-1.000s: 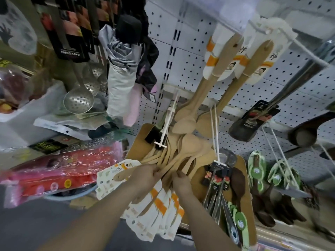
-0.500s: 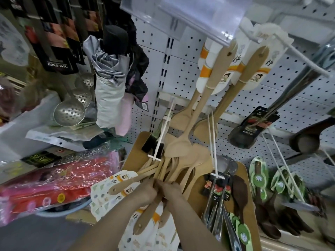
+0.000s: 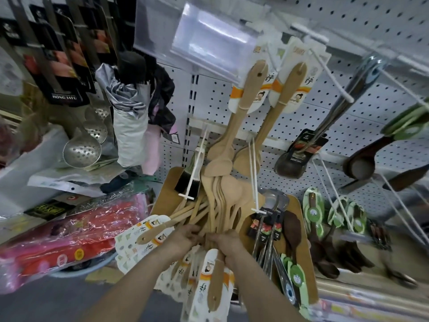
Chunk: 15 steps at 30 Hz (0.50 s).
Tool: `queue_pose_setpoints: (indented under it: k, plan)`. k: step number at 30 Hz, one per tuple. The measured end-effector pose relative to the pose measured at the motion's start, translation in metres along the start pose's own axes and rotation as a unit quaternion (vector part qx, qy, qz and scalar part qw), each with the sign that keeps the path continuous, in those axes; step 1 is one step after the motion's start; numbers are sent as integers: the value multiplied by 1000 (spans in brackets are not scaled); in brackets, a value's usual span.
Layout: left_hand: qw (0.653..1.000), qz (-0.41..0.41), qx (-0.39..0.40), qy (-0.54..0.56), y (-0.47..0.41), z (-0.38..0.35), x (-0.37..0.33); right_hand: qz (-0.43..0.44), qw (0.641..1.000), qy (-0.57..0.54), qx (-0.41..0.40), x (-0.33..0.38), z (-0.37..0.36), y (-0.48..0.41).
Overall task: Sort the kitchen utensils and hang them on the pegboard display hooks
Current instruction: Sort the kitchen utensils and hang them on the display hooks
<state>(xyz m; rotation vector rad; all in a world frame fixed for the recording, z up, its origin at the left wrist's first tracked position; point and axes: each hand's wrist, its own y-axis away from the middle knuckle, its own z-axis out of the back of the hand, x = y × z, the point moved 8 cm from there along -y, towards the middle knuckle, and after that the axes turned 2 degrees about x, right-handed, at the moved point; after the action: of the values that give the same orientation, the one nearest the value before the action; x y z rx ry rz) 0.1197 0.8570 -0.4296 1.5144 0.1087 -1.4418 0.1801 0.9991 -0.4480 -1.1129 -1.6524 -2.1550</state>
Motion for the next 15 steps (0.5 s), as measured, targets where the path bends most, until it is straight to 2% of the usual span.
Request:
queue_pose_setpoints:
  k: [4, 8, 12, 15]
  plan:
    - [990, -109, -38, -82, 24, -5, -23, 33, 990, 139, -11, 1, 17, 24]
    - [947, -258, -35, -186, 60, -32, -68, 59, 936, 346, -12, -2, 42, 71]
    - [865, -327, 9, -380, 81, -69, -77, 112, 843, 525, -23, -10, 50, 93]
    - [800, -313, 36, -510, 93, -88, -74, 169, 735, 656, 35, -4, 35, 128]
